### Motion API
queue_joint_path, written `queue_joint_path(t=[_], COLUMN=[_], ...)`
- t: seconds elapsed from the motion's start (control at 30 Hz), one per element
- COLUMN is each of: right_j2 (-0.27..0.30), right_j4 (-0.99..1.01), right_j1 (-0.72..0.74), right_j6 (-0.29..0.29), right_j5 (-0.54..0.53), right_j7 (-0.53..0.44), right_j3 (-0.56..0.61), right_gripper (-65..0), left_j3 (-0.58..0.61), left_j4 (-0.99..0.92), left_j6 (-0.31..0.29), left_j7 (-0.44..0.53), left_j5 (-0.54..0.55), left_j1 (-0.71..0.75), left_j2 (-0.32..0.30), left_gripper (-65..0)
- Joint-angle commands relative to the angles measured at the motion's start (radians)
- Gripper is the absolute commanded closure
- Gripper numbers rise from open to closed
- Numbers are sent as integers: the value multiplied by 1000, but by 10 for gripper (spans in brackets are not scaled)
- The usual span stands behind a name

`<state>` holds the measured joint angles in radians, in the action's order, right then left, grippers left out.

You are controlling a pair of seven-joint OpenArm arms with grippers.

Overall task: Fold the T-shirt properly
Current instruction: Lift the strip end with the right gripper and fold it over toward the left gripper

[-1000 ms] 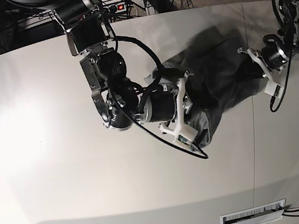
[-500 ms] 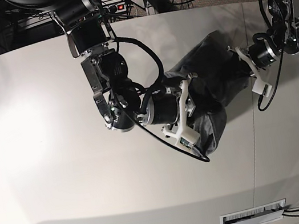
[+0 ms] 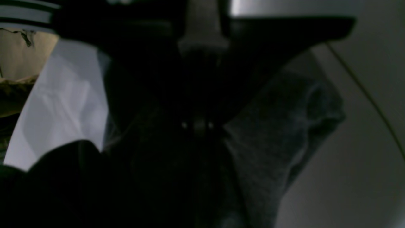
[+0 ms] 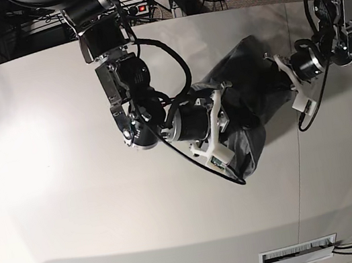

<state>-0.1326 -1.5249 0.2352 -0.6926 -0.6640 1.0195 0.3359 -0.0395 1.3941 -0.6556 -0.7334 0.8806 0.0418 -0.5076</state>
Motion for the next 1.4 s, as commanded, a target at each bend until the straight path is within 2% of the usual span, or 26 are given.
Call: queue_joint_path(t=[0.0,0.13,0.27,0.4,0.57,0.7,0.73,0.83,0.9,1.1,1.27,1.37], right_j2=[-9,-9,-9,-8,-8,-9,-10,-9,-9,-10,-10,-9], right_j4=[-18,-18,-18,-18,-18,-18,-18,-18,-18,-18,-40,-113], right_j1=[25,25,25,25,25,25,25,25,26,62,98,98], right_j6=[-6,-6,-6,-6,-6,-6,-6,-6,-6,-6,-6,-6], right_j5=[-14,41,166,176,247,257,266,260,244,151,121,122], right_j7=[-42,-77,-140,-138,-138,-183,-195,-203,-211,-216,-202,-178], right_j3=[18,104,170,175,175,176,176,176,175,175,172,154], right_gripper=[0,0,0,0,0,0,-27,-127,-159,-160,-159,-159], left_j3=[-3,-3,-3,-3,-3,-3,-3,-3,-3,-3,-3,-3], left_j4=[16,16,16,16,16,16,16,16,16,16,16,29], left_j6=[-4,-4,-4,-4,-4,-4,-4,-4,-4,-4,-4,-3], left_j7=[7,8,6,6,7,7,7,7,6,2,-19,-19], left_j5=[10,10,9,9,10,10,10,10,10,10,9,-36], left_j1=[-8,-9,-9,-9,-9,-8,-8,-8,-8,-8,-9,-9], left_j2=[-13,-13,-13,-14,-13,-13,-13,-13,-13,-13,-14,-26], left_gripper=[0,0,0,0,0,0,0,0,0,0,0,0])
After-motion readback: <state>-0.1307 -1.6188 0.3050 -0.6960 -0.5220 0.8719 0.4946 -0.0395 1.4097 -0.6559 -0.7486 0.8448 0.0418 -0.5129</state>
